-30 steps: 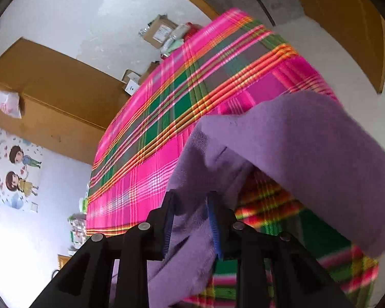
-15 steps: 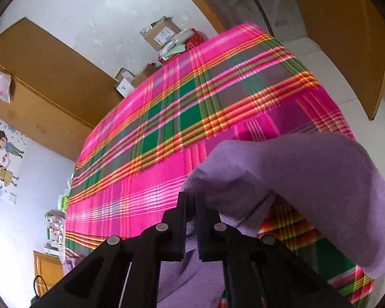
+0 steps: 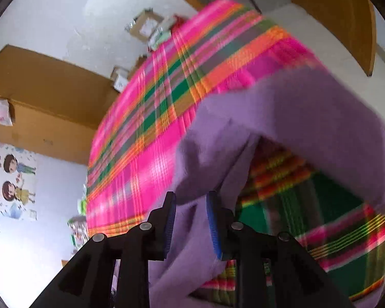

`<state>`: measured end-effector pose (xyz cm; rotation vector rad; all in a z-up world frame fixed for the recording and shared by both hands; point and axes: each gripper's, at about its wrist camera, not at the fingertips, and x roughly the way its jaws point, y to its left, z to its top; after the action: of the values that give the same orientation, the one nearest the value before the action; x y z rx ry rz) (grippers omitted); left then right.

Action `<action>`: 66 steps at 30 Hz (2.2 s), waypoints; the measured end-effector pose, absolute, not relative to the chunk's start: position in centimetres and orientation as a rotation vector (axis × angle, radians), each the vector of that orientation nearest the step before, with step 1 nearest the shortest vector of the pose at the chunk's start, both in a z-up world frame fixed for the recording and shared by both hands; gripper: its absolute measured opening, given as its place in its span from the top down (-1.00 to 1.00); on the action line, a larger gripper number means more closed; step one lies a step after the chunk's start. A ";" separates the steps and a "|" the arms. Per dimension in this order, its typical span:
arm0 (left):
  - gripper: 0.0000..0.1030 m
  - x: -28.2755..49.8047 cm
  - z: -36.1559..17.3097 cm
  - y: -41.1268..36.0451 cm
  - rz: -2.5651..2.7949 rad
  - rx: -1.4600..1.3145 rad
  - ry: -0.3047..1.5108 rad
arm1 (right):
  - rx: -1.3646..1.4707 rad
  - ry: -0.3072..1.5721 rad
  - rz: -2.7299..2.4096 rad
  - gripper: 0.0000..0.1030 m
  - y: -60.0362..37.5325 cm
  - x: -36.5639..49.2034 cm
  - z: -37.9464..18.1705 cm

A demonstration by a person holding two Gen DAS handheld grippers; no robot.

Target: Fold clothes

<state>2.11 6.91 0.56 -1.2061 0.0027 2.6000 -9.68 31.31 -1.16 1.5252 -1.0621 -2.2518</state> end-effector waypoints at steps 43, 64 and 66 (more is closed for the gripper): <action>0.33 3.3 2.0 7.9 2.651 -1.179 0.083 | 1.133 -1.208 -2.570 0.88 34.5 -1.2 5.0; 0.78 9.1 3.3 11.0 2.606 -1.023 0.237 | 0.962 -1.340 -2.704 0.88 37.5 10.4 3.5; 0.82 9.8 3.7 11.4 2.601 -0.999 0.259 | 0.950 -1.357 -2.712 0.88 37.8 11.3 3.3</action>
<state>9.79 11.36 3.66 -0.9985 0.2590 2.6014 11.32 37.77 3.25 0.9497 -1.3574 -2.7123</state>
